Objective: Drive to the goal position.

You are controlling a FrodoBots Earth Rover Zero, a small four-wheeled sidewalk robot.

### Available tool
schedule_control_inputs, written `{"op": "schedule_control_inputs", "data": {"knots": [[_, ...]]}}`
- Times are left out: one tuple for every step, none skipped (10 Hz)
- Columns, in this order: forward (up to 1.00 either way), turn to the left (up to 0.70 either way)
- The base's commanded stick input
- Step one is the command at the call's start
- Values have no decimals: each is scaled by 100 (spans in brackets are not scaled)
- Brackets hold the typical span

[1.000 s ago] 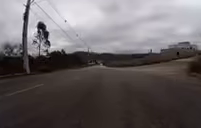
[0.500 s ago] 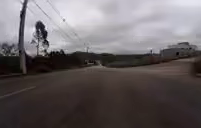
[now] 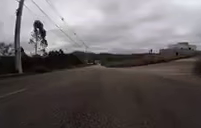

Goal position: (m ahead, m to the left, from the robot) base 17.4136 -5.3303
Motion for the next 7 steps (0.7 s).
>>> {"op": "schedule_control_inputs", "data": {"knots": [[70, 0], [70, 0], [70, 0], [70, 0], [70, 0], [70, 0], [70, 0]]}}
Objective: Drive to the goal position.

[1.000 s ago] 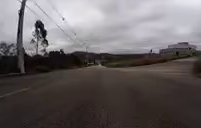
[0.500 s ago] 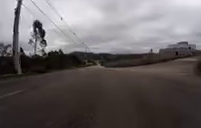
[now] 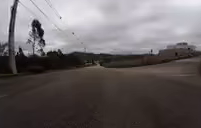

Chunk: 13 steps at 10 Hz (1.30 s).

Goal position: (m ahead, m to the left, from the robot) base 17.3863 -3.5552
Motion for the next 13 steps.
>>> {"op": "schedule_control_inputs", "data": {"knots": [[70, 0], [70, 0], [70, 0], [70, 0], [70, 0], [70, 0], [70, 0], [70, 0], [70, 0], [70, 0], [70, 0], [70, 0], [70, 0]]}}
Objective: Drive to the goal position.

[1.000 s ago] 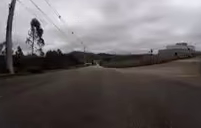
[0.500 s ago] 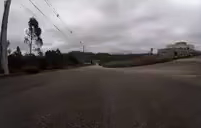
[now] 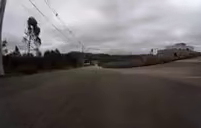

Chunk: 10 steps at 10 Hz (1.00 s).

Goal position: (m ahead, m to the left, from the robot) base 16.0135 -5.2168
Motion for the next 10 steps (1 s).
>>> {"op": "schedule_control_inputs", "data": {"knots": [[70, 0], [70, 0], [70, 0], [70, 0], [70, 0], [70, 0], [70, 0], [70, 0], [70, 0], [70, 0]]}}
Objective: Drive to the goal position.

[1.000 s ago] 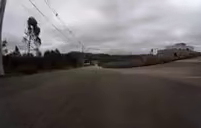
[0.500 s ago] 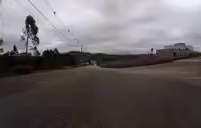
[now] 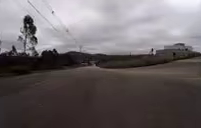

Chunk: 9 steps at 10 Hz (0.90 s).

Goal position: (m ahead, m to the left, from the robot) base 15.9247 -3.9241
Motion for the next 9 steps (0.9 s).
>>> {"op": "schedule_control_inputs", "data": {"knots": [[70, 0], [70, 0], [70, 0], [70, 0], [70, 0], [70, 0], [70, 0], [70, 0], [70, 0]]}}
